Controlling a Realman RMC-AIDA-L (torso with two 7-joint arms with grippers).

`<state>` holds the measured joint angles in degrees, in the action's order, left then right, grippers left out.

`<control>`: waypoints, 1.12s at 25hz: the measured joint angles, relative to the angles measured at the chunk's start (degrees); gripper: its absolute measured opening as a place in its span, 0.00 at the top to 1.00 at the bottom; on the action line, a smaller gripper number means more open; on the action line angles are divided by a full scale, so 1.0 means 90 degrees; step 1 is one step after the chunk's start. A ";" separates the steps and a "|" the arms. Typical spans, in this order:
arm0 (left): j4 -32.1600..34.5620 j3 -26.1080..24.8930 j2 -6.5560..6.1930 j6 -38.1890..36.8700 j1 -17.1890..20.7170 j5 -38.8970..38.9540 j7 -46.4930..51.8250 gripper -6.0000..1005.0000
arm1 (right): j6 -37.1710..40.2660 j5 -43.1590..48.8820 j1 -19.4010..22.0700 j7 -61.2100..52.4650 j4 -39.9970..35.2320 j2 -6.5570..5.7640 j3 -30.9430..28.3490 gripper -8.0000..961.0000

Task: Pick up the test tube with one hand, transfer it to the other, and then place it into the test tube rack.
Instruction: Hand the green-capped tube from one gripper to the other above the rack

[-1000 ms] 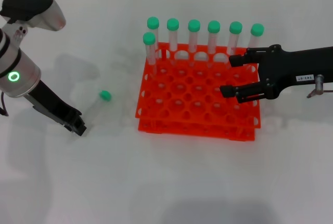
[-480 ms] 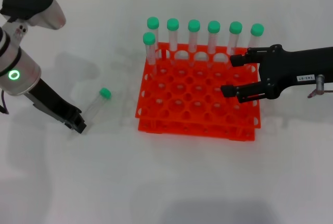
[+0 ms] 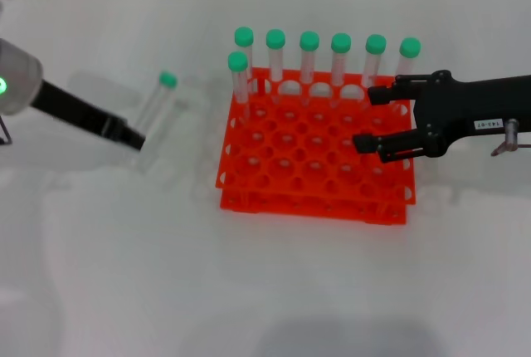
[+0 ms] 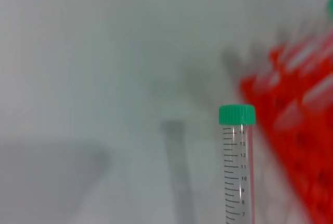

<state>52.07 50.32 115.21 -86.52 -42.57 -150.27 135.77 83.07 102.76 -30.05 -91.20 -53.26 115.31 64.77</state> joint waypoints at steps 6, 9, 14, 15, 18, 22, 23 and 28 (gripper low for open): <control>0.0442 -0.0871 -0.0012 0.0079 0.0389 0.1142 -0.0714 0.80 | -0.0061 -0.0100 0.0017 0.0016 0.0000 0.0000 -0.0007 0.13; 0.0674 -0.1055 -0.0049 0.0247 0.0617 0.1939 -0.1103 0.80 | -0.0107 -0.0125 0.0018 0.0040 0.0000 0.0000 -0.0010 0.13; 0.0726 -0.1069 -0.0115 0.0784 0.0778 0.3000 -0.1692 0.80 | -0.0183 -0.0254 0.0061 0.0185 0.0003 0.0000 -0.0020 0.13; 0.0703 -0.1069 -0.0130 0.0873 0.0781 0.3232 -0.1835 0.80 | -0.0199 -0.0300 0.0064 0.0210 0.0003 0.0000 -0.0020 0.13; 0.0567 -0.1067 -0.0138 0.1069 0.0736 0.3787 -0.2301 0.80 | -0.0230 -0.0422 0.0072 0.0278 0.0005 0.0000 -0.0020 0.13; 0.0160 -0.1037 -0.0127 0.1205 0.0482 0.4366 -0.2880 0.80 | -0.0247 -0.0537 0.0079 0.0345 0.0009 0.0000 -0.0019 0.13; -0.0002 -0.1024 -0.0127 0.1252 0.0367 0.4447 -0.2969 0.80 | -0.0248 -0.0564 0.0081 0.0364 0.0009 0.0000 -0.0019 0.13; -0.0617 -0.1006 -0.0129 0.1385 -0.0065 0.4536 -0.3264 0.80 | -0.0220 -0.0598 0.0090 0.0430 0.0008 -0.0003 -0.0026 0.13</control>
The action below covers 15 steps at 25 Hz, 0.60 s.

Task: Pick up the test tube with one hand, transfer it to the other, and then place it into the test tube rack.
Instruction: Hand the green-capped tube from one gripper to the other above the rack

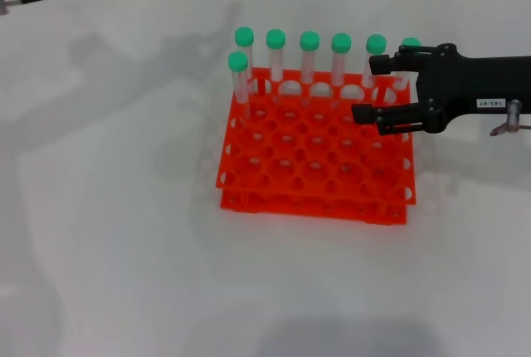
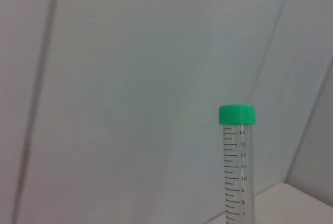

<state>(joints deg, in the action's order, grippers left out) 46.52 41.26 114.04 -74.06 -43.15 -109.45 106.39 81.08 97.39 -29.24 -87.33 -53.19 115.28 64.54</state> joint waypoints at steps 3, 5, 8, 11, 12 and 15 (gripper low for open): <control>-0.0293 0.0003 0.0080 0.0010 -0.0229 0.0029 -0.0276 0.80 | 0.0034 -0.0005 0.0012 0.0026 0.0000 -0.0005 -0.0047 0.13; -0.0415 0.0007 0.0117 -0.0007 -0.0307 0.0051 -0.0382 0.80 | 0.0055 -0.0007 0.0017 0.0055 0.0000 -0.0006 -0.0058 0.13; -0.0613 0.0149 0.0172 -0.0144 -0.0393 0.0066 -0.0567 0.80 | 0.0064 -0.0012 0.0018 0.0063 -0.0037 -0.0007 -0.0060 0.13; -0.0656 0.0500 0.0220 -0.0350 -0.0387 0.0108 -0.0777 0.80 | 0.0083 -0.0042 0.0058 0.0068 -0.0074 -0.0009 -0.0067 0.14; -0.0652 0.0588 0.0232 -0.0444 -0.0375 0.0116 -0.0850 0.80 | 0.0096 -0.0068 0.0077 0.0073 -0.0083 -0.0012 -0.0069 0.14; -0.0625 0.0719 0.0248 -0.0841 -0.0315 0.0130 -0.1117 0.80 | 0.0119 -0.0143 0.0096 0.0090 -0.0091 -0.0022 -0.0073 0.14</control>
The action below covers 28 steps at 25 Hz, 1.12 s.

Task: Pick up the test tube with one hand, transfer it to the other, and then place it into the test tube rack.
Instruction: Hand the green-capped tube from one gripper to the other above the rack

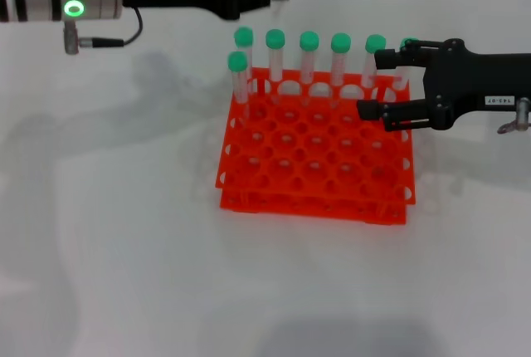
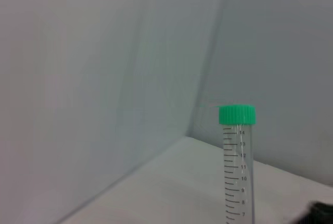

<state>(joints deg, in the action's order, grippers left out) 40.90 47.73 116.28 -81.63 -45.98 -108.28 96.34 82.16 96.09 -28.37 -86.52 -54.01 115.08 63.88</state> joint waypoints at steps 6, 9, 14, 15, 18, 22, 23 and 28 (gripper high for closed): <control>-0.0029 -0.0002 0.0028 -0.0194 0.0146 0.0004 -0.0213 0.80 | 0.0018 -0.0034 0.0010 0.0053 -0.0005 -0.0001 -0.0073 0.14; -0.0033 -0.0005 0.0043 -0.0198 0.0185 0.0006 -0.0230 0.80 | 0.0035 -0.0039 0.0011 0.0088 -0.0004 -0.0001 -0.0123 0.14; -0.0038 0.0012 0.0055 -0.0261 0.0191 0.0010 -0.0235 0.80 | 0.0098 -0.0043 -0.0034 0.0098 -0.0005 0.0012 -0.0367 0.14; -0.0039 0.0012 0.0056 -0.0280 0.0191 0.0010 -0.0235 0.80 | 0.0097 -0.0045 -0.0044 0.0093 -0.0005 0.0013 -0.0426 0.14; -0.0038 0.0015 0.0058 -0.0312 0.0190 0.0010 -0.0236 0.80 | 0.0048 -0.0124 -0.0058 0.0063 -0.0005 0.0019 -0.0543 0.14; -0.0018 0.0019 0.0056 -0.0342 0.0193 0.0012 -0.0240 0.80 | -0.0064 -0.0296 -0.0064 0.0040 0.0016 0.0018 -0.0715 0.14; -0.0018 0.0021 0.0050 -0.0346 0.0193 0.0012 -0.0246 0.80 | -0.0092 -0.0339 -0.0068 0.0037 0.0020 0.0017 -0.0732 0.14; -0.0030 0.0045 0.0034 -0.0370 0.0172 -0.0044 -0.0273 0.80 | -0.0282 -0.0624 -0.0080 0.0027 0.0055 0.0011 -0.0778 0.14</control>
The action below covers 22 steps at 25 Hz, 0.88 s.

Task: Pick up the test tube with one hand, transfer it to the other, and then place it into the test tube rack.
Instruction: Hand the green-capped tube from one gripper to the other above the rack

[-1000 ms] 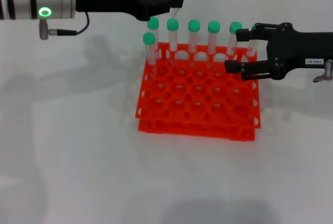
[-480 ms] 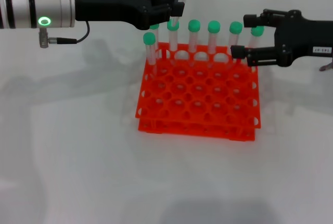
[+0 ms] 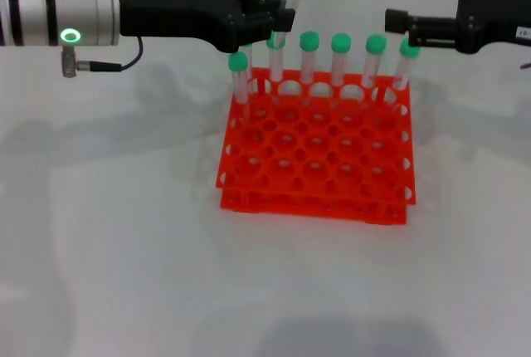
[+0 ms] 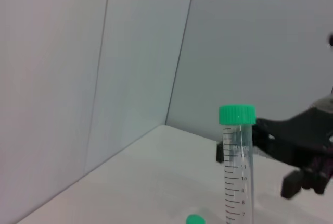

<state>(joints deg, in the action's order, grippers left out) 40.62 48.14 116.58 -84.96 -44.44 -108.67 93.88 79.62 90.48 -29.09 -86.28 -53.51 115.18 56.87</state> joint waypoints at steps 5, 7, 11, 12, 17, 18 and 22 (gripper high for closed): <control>-0.0008 0.0065 0.0009 -0.0001 0.0016 -0.0023 -0.0001 0.80 | -0.0019 -0.0258 0.0000 0.0026 0.0090 0.0006 -0.0034 0.15; -0.0011 0.0071 0.0013 -0.0001 0.0019 -0.0028 -0.0001 0.80 | -0.0019 -0.0316 -0.0007 0.0036 0.0143 0.0006 -0.0029 0.15; -0.0012 0.0108 0.0021 -0.0001 0.0019 -0.0033 0.0004 0.80 | -0.0011 -0.0429 -0.0033 0.0045 0.0265 0.0013 -0.0031 0.15; -0.0012 0.0123 0.0022 -0.0002 0.0019 -0.0034 0.0009 0.80 | 0.0006 -0.0506 -0.0049 0.0048 0.0315 0.0013 -0.0031 0.15; -0.0012 0.0290 0.0023 0.0014 0.0017 -0.0035 0.0039 0.80 | 0.0034 -0.0747 -0.0104 0.0052 0.0472 0.0011 0.0013 0.15; -0.0012 0.0312 0.0021 0.0027 0.0016 -0.0035 0.0044 0.80 | 0.0037 -0.0768 -0.0127 0.0052 0.0511 0.0011 0.0018 0.15; -0.0012 0.0325 0.0025 0.0035 0.0015 -0.0035 0.0054 0.80 | 0.0044 -0.0847 -0.0175 0.0076 0.0631 0.0017 0.0029 0.15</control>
<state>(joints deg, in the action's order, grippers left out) 40.51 51.06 116.81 -84.64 -44.30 -108.99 94.36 80.01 82.85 -30.67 -85.59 -47.83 115.33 57.13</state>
